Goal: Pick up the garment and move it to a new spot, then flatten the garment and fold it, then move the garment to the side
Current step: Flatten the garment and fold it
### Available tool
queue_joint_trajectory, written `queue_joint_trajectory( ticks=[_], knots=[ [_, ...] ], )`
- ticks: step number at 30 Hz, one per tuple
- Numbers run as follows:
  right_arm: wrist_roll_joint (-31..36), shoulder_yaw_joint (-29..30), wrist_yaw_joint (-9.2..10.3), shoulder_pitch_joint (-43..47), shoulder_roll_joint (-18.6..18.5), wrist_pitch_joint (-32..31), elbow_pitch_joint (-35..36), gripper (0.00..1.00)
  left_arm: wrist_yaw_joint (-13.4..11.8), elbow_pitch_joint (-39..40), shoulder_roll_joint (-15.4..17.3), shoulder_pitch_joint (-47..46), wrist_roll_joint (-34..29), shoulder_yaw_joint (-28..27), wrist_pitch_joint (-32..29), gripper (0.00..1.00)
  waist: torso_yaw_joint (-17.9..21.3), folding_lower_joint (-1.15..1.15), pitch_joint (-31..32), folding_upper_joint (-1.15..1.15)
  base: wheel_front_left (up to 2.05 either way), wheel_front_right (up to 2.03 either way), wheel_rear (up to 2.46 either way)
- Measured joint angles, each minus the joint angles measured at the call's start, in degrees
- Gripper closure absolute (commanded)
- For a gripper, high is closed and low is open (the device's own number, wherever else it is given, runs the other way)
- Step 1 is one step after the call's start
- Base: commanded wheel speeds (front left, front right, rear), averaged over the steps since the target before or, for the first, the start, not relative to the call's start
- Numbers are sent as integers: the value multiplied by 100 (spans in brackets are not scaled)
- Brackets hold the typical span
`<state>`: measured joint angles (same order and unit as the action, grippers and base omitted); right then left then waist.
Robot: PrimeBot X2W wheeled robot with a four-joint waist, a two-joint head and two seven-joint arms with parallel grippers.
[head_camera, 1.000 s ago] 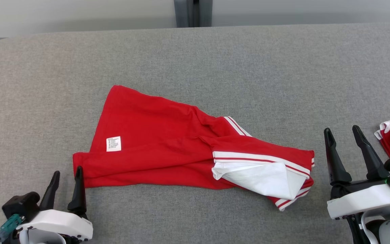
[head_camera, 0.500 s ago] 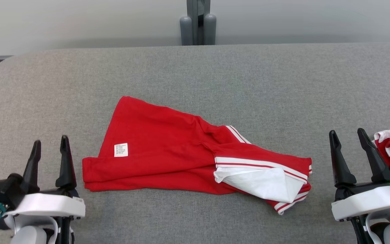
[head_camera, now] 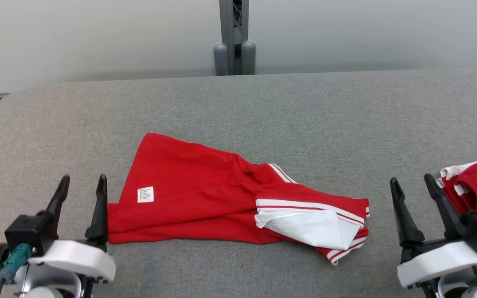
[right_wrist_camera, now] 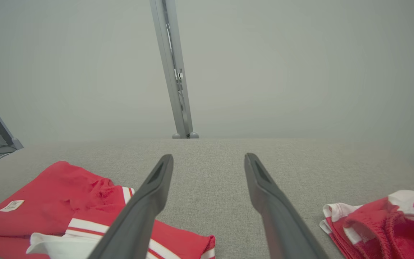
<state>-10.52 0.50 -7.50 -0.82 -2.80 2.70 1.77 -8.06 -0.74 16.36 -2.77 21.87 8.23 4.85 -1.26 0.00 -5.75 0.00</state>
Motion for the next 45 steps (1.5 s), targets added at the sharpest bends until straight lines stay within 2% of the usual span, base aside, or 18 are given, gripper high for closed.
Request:
queue_joint_trajectory(
  ticks=[13,31,45],
  knots=[
    [-3,-70,0,459,0,-220,265,0,-240,598,226,705,-35,138,-825,0,20,0,141,0,0,0,0],
    [-2,-149,0,453,-2,-347,368,0,-311,805,310,714,-24,191,-977,0,-22,0,83,0,0,0,0],
    [-25,-915,0,314,-74,-1240,183,0,123,499,465,370,502,478,-2069,0,-79,0,-142,0,0,0,0]
  ],
)
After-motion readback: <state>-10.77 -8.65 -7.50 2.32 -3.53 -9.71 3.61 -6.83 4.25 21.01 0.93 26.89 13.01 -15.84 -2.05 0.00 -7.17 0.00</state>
